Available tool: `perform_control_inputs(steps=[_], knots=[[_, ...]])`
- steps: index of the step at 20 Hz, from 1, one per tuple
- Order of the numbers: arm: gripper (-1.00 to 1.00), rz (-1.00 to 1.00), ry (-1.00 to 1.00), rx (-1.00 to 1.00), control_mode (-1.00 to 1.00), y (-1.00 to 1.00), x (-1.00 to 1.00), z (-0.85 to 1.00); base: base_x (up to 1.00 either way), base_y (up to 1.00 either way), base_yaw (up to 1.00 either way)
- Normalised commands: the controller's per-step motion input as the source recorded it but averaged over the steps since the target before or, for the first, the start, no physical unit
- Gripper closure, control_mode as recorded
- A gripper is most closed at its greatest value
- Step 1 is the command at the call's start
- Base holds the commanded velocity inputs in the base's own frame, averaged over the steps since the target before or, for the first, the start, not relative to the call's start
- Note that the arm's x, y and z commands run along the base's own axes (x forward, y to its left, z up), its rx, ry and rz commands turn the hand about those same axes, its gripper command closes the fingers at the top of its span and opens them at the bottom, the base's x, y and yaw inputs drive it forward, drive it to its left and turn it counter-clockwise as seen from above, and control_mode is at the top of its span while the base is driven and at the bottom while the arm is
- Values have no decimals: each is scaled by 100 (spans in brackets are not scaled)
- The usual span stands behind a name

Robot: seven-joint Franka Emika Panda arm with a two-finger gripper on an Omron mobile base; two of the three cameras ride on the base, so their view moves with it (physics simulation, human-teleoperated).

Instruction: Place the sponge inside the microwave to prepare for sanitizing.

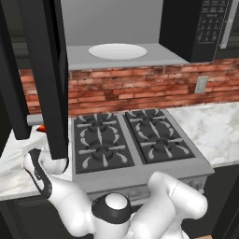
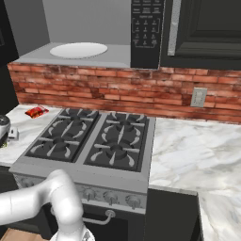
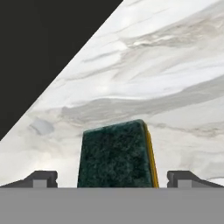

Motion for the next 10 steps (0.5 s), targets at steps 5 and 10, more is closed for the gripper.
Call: perform_control_inputs(steps=[5,10], knots=[[-100,0,0,-6,-100,19,16,-2,0,0,0],[-100,0,0,-6,-100,20,16,-5,0,0,0]])
